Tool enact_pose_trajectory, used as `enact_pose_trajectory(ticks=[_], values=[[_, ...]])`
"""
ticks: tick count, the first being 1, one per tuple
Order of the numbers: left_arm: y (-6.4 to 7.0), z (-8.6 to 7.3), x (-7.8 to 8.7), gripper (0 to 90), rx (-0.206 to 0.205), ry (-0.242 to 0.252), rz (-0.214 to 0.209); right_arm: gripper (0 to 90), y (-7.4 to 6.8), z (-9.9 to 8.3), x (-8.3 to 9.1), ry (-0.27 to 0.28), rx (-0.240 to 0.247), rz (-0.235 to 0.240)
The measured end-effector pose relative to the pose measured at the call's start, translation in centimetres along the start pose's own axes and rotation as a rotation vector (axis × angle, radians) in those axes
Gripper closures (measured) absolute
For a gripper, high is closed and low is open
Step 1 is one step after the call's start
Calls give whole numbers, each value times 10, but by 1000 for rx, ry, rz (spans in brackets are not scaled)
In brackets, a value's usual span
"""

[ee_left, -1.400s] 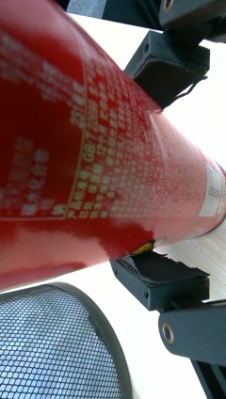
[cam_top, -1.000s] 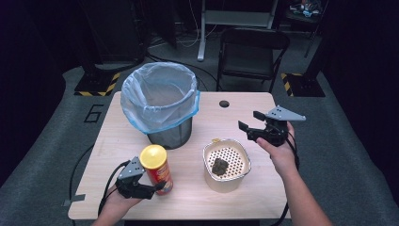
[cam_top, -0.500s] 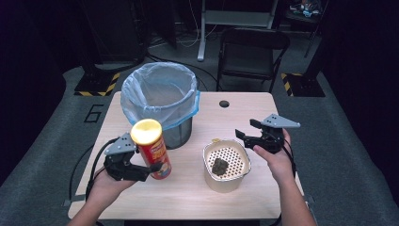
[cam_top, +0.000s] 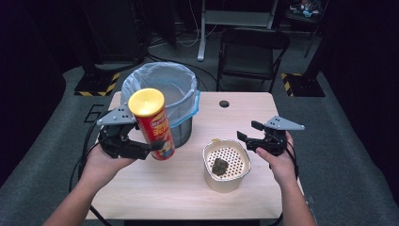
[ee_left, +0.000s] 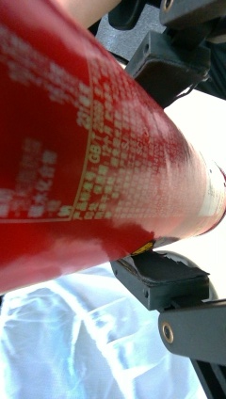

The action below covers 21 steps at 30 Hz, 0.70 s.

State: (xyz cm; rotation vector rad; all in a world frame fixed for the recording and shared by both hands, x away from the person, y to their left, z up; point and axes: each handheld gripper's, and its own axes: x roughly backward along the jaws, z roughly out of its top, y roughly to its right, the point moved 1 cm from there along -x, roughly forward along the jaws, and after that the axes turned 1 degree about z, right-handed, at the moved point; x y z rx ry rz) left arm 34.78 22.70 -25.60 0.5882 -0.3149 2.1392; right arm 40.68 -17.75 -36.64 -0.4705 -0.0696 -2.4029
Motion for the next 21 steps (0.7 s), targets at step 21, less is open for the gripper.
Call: enact_pose_trajectory(ticks=[21], values=[[-41, 76, -5, 236, 32, 18, 27, 262, 4, -2, 5, 5, -23, 1]])
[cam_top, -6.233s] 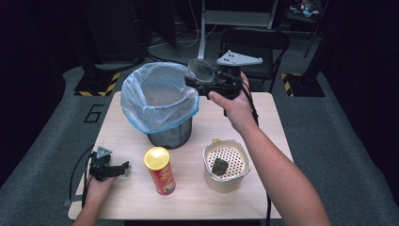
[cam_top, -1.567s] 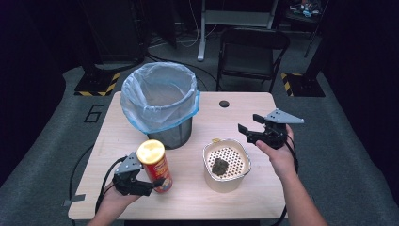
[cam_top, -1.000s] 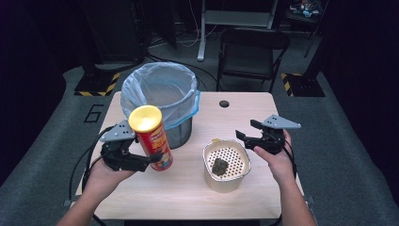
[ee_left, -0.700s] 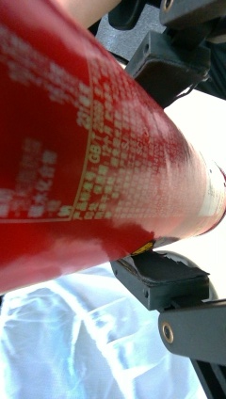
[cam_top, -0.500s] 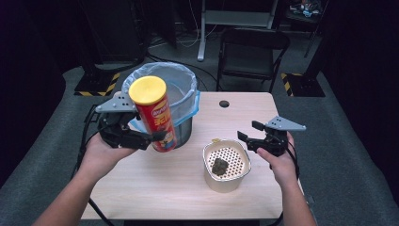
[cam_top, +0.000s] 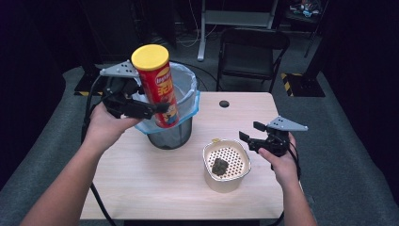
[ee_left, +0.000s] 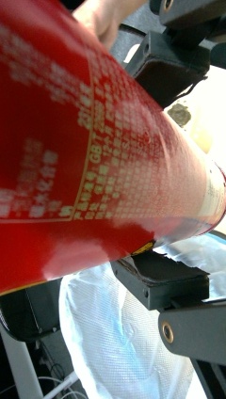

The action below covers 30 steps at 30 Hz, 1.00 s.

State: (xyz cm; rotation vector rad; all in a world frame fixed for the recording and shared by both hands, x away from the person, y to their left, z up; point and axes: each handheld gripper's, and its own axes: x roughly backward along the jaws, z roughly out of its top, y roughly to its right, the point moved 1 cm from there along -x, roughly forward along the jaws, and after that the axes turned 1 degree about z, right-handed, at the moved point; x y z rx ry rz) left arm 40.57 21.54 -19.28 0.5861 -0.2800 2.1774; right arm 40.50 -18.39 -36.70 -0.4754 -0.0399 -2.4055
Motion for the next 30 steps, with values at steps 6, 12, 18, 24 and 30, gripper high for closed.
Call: enact_pose_trajectory(ticks=[6, 12, 18, 24, 30], values=[[-13, 13, -4, 236, 15, 7, 30, 262, 1, -1, 0, 1, -6, 0], [-33, 19, -18, 236, 48, -4, 93, 262, 2, -3, -1, -10, -9, -3], [-57, 16, -33, 236, 103, -12, 151, 262, 0, -5, -5, -22, 1, -2], [-71, 10, -48, 235, 115, -15, 200, 262, 0, -6, -7, -26, -5, -6], [-84, -2, -60, 235, 149, -13, 230, 262, 0, -7, -7, -22, -7, -3]])
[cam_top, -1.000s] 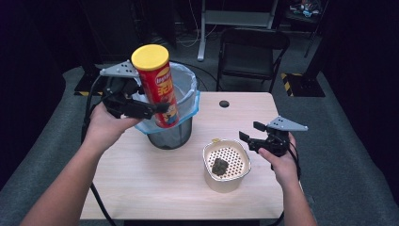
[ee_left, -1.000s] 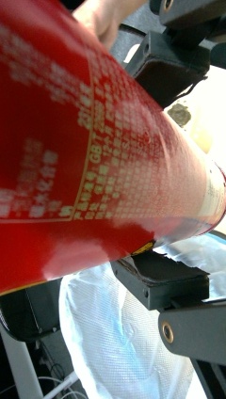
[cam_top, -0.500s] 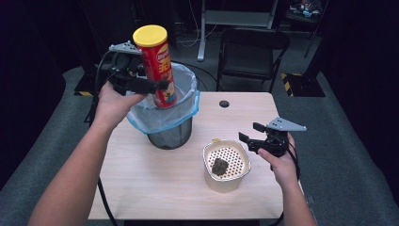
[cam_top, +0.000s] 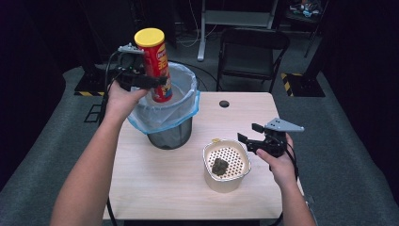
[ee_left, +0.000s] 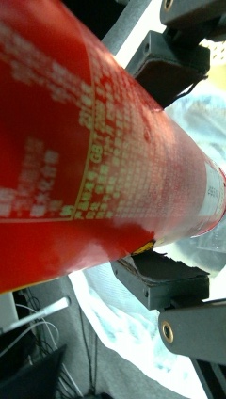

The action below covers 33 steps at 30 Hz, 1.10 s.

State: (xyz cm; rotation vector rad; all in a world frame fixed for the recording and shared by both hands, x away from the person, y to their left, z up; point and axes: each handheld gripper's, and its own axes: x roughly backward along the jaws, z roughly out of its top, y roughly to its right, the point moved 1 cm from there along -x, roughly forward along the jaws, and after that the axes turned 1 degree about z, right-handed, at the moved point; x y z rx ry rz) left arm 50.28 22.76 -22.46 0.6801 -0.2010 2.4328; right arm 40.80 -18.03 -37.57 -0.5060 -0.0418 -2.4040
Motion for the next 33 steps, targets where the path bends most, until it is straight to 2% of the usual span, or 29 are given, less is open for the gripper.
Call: enact_pose_trajectory(ticks=[4, 17, 18, 19, 21, 23, 25, 27, 31, 33], values=[[-9, -9, -9, 235, 38, -6, 14, 262, 0, 0, -1, 0, 0, 1], [-27, -29, -34, 234, 109, -28, 35, 262, -1, -2, -4, -7, 2, 4], [-29, -31, -35, 234, 101, -53, 41, 262, -1, -2, -4, -8, 1, 5], [-29, -32, -38, 234, 122, -46, 43, 262, -2, -2, -4, -11, 1, 6], [-32, -33, -40, 233, 110, -75, 44, 261, -2, -2, -5, -14, 4, 7], [-34, -35, -41, 233, 116, -92, 41, 262, -2, -2, -5, -15, 7, 8], [-34, -36, -45, 233, 140, -105, 39, 262, -2, -2, -6, -13, 5, 9], [-35, -35, -45, 231, 119, -110, 50, 262, -2, -2, -5, -13, 3, 9], [-35, -32, -43, 119, 140, -94, 76, 262, -1, -2, -5, -10, 1, 9], [-34, -31, -39, 119, 117, -110, 94, 262, -1, -2, -4, -7, -3, 9]])
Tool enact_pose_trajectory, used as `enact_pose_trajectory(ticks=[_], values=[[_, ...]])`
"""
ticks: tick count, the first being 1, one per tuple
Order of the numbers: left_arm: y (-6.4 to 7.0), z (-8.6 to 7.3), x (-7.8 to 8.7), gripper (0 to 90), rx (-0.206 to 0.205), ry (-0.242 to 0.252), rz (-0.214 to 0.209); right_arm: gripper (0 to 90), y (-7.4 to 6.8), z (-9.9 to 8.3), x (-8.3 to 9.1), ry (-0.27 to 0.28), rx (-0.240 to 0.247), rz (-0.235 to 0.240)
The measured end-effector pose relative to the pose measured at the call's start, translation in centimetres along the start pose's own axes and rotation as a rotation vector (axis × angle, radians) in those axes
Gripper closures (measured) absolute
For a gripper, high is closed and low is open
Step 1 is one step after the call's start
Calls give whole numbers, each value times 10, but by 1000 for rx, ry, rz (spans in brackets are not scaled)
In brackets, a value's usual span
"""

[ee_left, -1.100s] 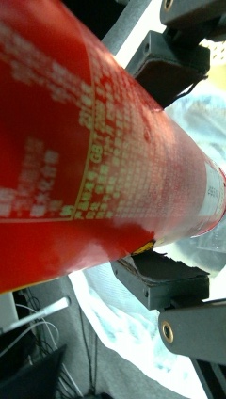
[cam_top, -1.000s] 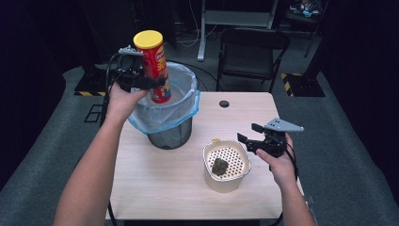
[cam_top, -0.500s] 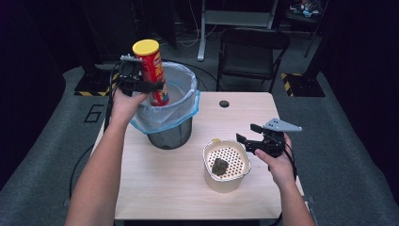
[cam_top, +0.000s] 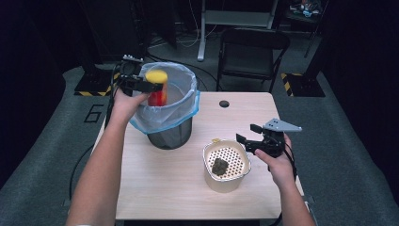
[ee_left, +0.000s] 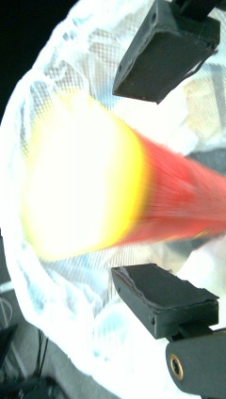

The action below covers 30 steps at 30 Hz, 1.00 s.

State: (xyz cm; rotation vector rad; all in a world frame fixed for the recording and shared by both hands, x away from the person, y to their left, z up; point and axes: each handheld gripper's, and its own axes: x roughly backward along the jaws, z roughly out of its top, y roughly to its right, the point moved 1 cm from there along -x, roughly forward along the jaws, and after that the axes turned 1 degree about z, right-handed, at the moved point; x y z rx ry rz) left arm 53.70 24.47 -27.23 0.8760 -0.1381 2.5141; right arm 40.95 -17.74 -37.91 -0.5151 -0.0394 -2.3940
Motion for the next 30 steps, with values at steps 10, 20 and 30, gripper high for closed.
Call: enact_pose_trajectory(ticks=[10, 20, 30], values=[[7, -4, 35, 158, -42, 65, -77, 262, 1, -1, 2, -2, -3, 1], [11, -40, 83, 223, -91, 85, -171, 262, 1, -1, 2, -7, 2, -2], [2, -104, 109, 252, -99, 86, -225, 256, 1, -3, 3, -32, 7, -6]])
